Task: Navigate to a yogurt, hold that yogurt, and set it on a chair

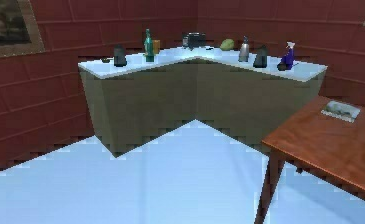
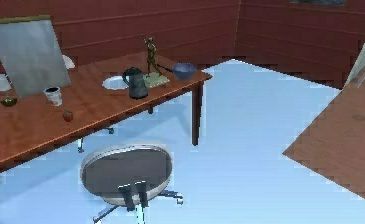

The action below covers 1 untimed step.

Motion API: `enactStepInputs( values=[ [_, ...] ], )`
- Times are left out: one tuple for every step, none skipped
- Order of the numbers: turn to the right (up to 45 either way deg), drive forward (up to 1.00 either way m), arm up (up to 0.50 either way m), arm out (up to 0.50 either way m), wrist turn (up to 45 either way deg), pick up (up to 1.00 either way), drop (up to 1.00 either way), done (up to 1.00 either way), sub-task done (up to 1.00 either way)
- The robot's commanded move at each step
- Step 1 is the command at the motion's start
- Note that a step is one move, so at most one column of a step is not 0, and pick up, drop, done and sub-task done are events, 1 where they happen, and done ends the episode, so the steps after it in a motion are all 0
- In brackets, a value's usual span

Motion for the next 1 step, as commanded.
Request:
enactStepInputs(
  values=[
    [3.0,0.00,0.00,0.00,0.0,0.00,0.00,0.00,0.00]
  ],
)
